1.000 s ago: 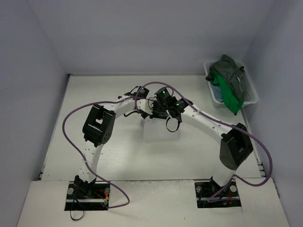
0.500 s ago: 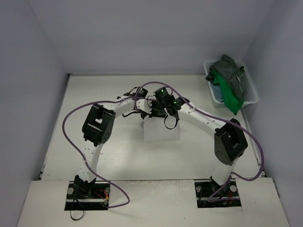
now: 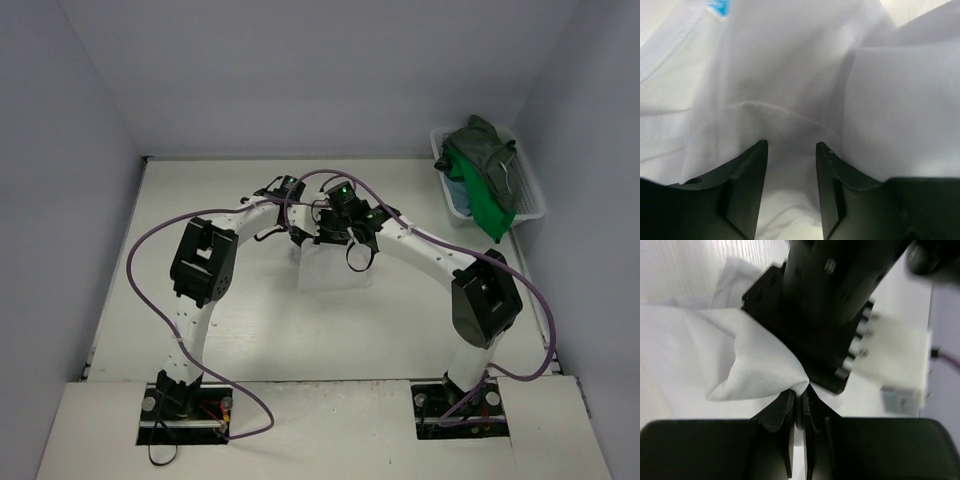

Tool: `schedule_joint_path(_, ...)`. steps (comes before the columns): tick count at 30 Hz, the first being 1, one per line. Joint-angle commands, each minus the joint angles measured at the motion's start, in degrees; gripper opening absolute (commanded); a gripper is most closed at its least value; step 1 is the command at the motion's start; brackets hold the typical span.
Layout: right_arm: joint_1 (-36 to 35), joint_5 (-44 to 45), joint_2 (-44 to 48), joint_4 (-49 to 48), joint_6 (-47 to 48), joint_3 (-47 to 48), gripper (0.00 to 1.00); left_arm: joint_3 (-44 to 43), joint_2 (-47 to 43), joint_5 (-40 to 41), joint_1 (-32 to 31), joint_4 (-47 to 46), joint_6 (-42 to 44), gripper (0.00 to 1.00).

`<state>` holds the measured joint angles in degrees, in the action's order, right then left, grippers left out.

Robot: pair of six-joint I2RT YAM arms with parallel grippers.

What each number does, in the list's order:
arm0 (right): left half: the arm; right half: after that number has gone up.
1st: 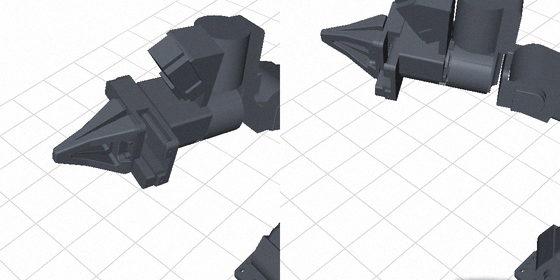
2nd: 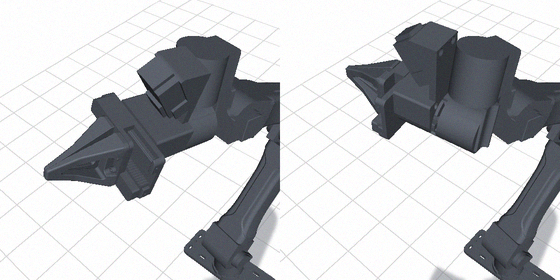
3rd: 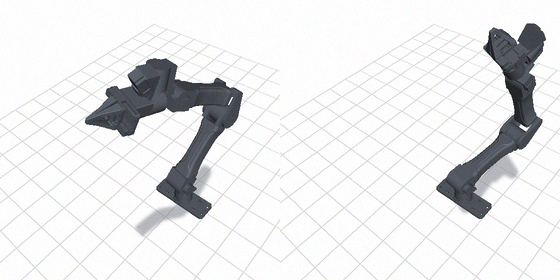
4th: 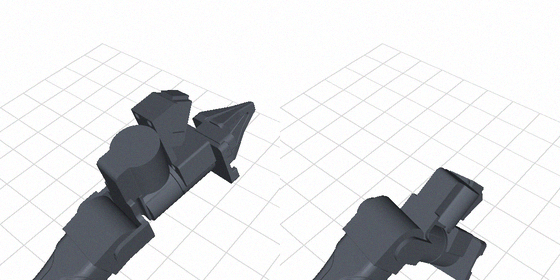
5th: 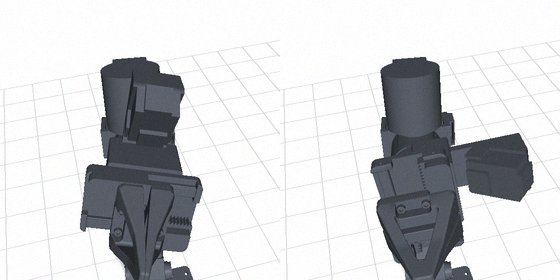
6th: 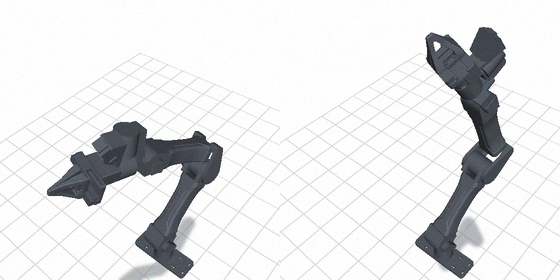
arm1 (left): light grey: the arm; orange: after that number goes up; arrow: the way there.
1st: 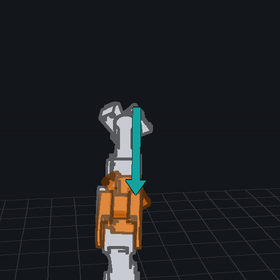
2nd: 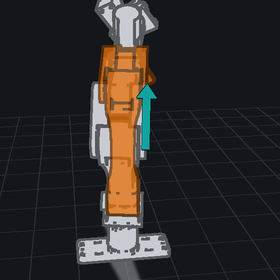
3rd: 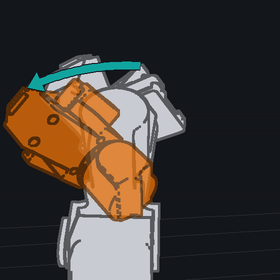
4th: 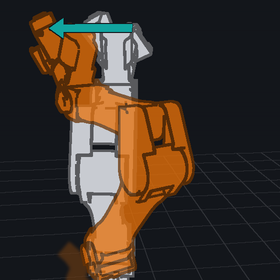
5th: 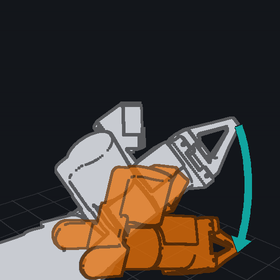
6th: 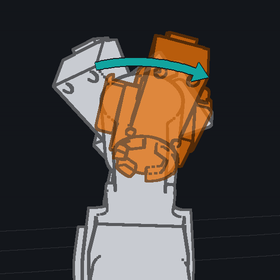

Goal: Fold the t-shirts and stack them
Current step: Fold the tshirt

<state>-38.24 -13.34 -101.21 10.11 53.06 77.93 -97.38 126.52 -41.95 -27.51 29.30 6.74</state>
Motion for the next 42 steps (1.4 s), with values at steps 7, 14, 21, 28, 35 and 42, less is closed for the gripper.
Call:
schedule_joint_path(7,1.9,4.1,2.5,-1.8,-1.7,-1.5,0.00,-6.9,-3.6,1.5,3.6,3.2,-1.6,0.42)
schedule_joint_path(14,2.3,4.1,2.0,-2.2,-1.6,-1.6,0.00,-7.3,-3.6,2.2,3.9,4.0,-0.9,0.42)
schedule_joint_path(21,2.9,4.4,0.7,-3.3,-2.1,-0.2,0.00,-7.7,-4.4,2.6,8.0,3.7,-1.5,0.42)
schedule_joint_path(28,3.2,6.0,-2.1,-4.8,-2.5,1.1,0.00,-8.9,-7.3,2.4,12.9,3.0,-1.6,0.42)
schedule_joint_path(35,4.1,6.8,-6.5,-6.9,-2.9,3.5,0.00,-7.8,-9.6,0.7,16.5,3.1,-1.1,0.42)
schedule_joint_path(42,5.5,7.5,-13.0,-8.6,-3.4,8.5,0.00,-2.8,-12.0,-0.7,18.4,1.3,-1.0,0.42)
